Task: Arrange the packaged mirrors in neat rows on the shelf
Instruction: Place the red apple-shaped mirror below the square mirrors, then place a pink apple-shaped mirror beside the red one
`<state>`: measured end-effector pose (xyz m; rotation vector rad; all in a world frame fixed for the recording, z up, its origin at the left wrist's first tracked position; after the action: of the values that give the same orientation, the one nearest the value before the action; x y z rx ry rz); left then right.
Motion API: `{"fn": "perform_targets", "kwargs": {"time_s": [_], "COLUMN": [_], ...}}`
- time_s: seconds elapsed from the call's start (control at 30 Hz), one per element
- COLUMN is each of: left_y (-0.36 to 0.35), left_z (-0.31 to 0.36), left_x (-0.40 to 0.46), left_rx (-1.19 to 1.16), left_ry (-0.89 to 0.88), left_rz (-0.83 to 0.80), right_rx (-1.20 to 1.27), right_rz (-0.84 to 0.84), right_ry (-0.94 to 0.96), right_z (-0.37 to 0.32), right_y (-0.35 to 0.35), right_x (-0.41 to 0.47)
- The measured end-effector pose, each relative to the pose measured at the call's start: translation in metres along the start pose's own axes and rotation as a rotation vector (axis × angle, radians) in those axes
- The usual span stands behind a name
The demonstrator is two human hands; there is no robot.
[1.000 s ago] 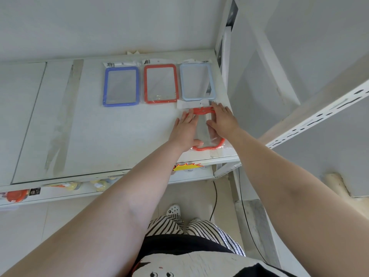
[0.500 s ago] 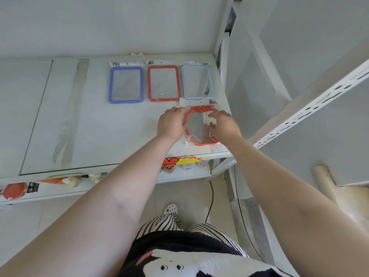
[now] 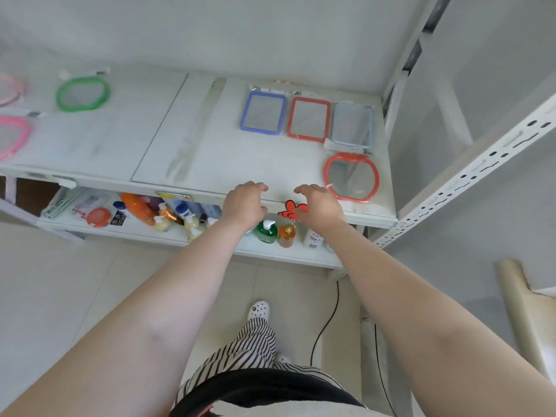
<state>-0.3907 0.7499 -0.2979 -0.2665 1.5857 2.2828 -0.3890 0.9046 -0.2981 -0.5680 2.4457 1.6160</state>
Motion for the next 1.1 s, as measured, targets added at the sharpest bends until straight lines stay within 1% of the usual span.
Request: {"fn": "perform_targets", "kwargs": {"time_s": [0.13, 0.3, 0.47, 0.7, 0.87, 0.97, 1.1], "left_y": [0.006, 0.027, 0.041, 0.074, 0.102, 0.127, 0.154], "left_z": [-0.056, -0.122, -0.198, -0.33, -0.435, -0.487, -0.536], "left_x": [-0.046, -0.086, -0.113, -0.151, -0.187, -0.201, -0.205], "left_rx": [-0.022, -0.05, -0.07, -0.006, -0.006, -0.025, -0.067], "left_ry": [0.077, 0.155, 0.176, 0.177, 0.244, 0.283, 0.321], "left_rz": [0.035, 0.1, 0.118, 0.111, 0.11, 0.162, 0.233], "right_rx": [-0.081, -0.16, -0.173, -0.128, -0.15, -0.149, -0.17], "right_rz": [-0.093, -0.117, -0.149, -0.176, -0.166, -0.173, -0.178], "right_ry": [0.058, 0.171, 0.228, 0.156, 0.168, 0.183, 0.224], "right_z": [-0.051, -0.126, -0.209, -0.324, -0.409, -0.457, -0.51], "right_y": [-0.034, -0.064, -0.103, -0.156, -0.185, -0.194, -0.2], "right_x": [-0.008, -0.006, 0.003, 0.026, 0.041, 0.054, 0.081]}}
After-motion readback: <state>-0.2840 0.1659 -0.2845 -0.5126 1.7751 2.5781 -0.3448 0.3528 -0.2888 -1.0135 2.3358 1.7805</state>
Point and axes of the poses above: each hand's wrist, its own x-axis towards the middle knuckle, its own y-axis out of the back of the hand, z = x × y, the point moved 10 cm from there along x, towards the middle knuckle, and after that the axes turned 12 degrees about -z, right-handed, at the moved point
